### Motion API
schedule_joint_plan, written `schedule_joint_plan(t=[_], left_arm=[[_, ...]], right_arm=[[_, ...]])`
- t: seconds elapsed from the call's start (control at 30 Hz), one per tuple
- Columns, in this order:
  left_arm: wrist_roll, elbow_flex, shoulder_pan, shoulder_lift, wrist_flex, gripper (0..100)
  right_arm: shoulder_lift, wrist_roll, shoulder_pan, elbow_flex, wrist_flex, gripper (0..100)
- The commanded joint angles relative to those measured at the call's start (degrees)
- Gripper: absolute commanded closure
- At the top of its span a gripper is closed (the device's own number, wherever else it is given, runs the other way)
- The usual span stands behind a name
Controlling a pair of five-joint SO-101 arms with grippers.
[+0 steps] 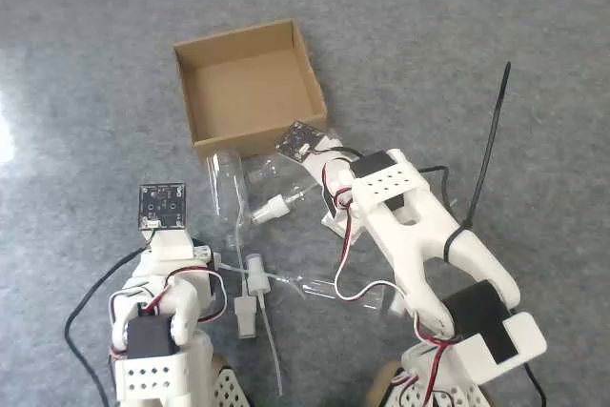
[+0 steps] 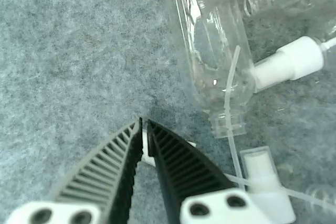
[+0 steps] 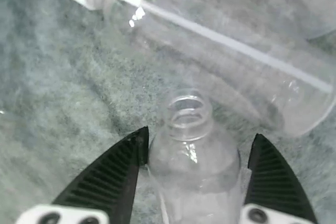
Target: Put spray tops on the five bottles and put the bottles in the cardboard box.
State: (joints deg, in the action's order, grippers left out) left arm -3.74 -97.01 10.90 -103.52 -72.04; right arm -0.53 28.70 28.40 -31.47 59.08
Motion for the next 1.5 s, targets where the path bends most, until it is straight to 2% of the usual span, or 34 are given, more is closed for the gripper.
schedule_joint_plan(t=[0.0,0.57,0.73,1.0,1.47], left_arm=[[0.4,0.5,-0.1,-0.9,-0.4,99],[0.4,0.5,-0.1,-0.9,-0.4,99],[0.4,0.5,-0.1,-0.9,-0.4,99],[0.4,0.5,-0.1,-0.9,-0.4,99],[0.4,0.5,-0.1,-0.9,-0.4,99]], right_arm=[[-0.7,1.9,0.0,2.5,-0.7,72.7],[-1.2,1.8,-0.1,2.1,1.7,72.7],[-1.2,1.8,-0.1,1.8,2.3,65.6],[-1.1,2.3,-0.1,2.0,3.3,68.1],[-0.6,14.6,-0.8,1.8,3.4,68.0]])
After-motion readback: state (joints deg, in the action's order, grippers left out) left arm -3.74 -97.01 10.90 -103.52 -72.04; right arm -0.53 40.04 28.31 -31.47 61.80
